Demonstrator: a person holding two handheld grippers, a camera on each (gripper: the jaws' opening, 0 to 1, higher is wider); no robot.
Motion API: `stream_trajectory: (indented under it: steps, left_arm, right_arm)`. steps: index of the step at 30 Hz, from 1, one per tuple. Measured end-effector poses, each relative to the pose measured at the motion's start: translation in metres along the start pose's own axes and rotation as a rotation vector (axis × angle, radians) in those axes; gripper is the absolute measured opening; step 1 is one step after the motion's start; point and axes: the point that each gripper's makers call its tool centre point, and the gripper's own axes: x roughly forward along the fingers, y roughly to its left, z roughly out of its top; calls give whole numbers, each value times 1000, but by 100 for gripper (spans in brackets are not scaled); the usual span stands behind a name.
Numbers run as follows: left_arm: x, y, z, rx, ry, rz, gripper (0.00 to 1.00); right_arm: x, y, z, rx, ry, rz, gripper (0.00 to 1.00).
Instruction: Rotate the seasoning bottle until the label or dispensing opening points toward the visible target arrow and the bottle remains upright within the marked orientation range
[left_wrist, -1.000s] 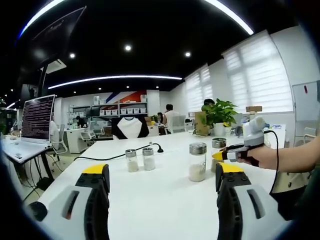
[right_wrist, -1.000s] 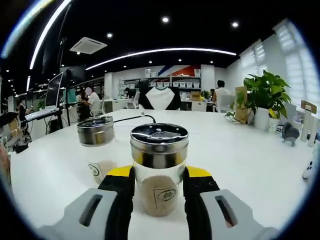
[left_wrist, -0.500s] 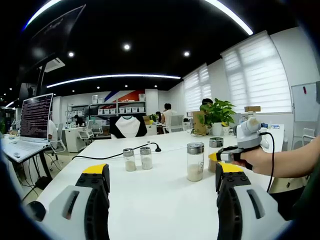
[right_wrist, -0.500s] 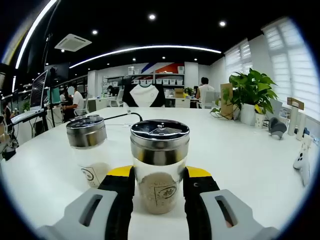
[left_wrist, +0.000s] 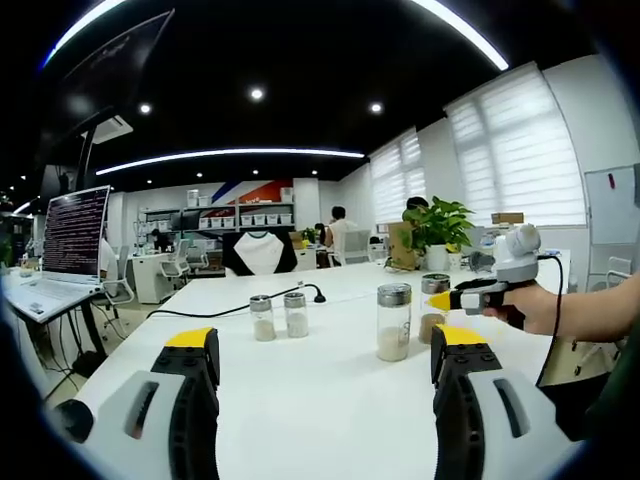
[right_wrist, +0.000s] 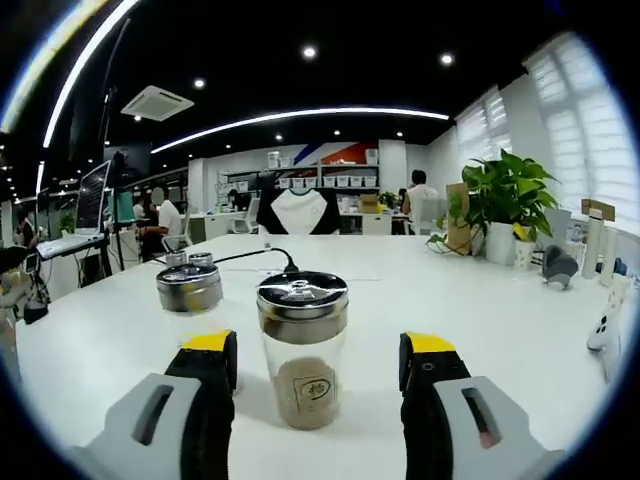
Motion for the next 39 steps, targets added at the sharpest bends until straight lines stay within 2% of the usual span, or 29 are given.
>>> stream_trajectory:
  steps: [4, 5, 6, 8, 10, 14, 15, 16, 19, 22, 25, 28, 31, 34, 39]
  left_arm:
    - [-1, 1, 1, 2, -2, 4, 92]
    - [-1, 1, 1, 2, -2, 4, 92]
    - [-1, 1, 2, 3, -3, 4, 92]
    - [-1, 1, 4, 10, -6, 4, 92]
    - [-1, 2, 6, 8, -12, 8, 92]
    - [-1, 1, 7, 11, -13, 7, 92]
    - [-1, 0, 8, 12, -13, 5, 92]
    - [-1, 0, 8, 15, -15, 5, 92]
    - [-2, 1, 9, 13, -20, 10, 92]
    - [-3, 1, 8, 15, -13, 10, 92]
    - [-4, 1, 10, 19, -14, 12, 92]
    - [-5, 1, 12, 13, -17, 13, 92]
    - [-5, 1, 12, 20, -14, 7, 92]
    - [-6, 2, 12, 22, -14, 8, 92]
    - [-7, 3, 9, 19, -9, 17, 92]
  right_arm:
    - [0, 8, 1, -41, -14, 158, 67]
    - [2, 11, -1, -62, -7, 227, 67]
    - [2, 11, -3, -63, 3, 264, 66]
    - [3, 12, 0, -49, -22, 344, 65]
    - [5, 11, 2, 16, -35, 383, 64]
    - [7, 18, 0, -90, -10, 517, 61]
    - [7, 19, 0, -93, -7, 544, 61]
    - [6, 19, -4, -62, 24, 570, 61]
    - [8, 19, -10, -25, 54, 608, 59]
    - [9, 18, -17, -121, 73, 642, 51]
    - [9, 23, -16, -137, 70, 676, 48]
    - [12, 24, -16, -153, 81, 688, 47]
    - [16, 25, -14, -130, 80, 696, 45]
    - [17, 24, -13, -126, 76, 699, 38]
    - [17, 24, -13, -127, 74, 706, 38]
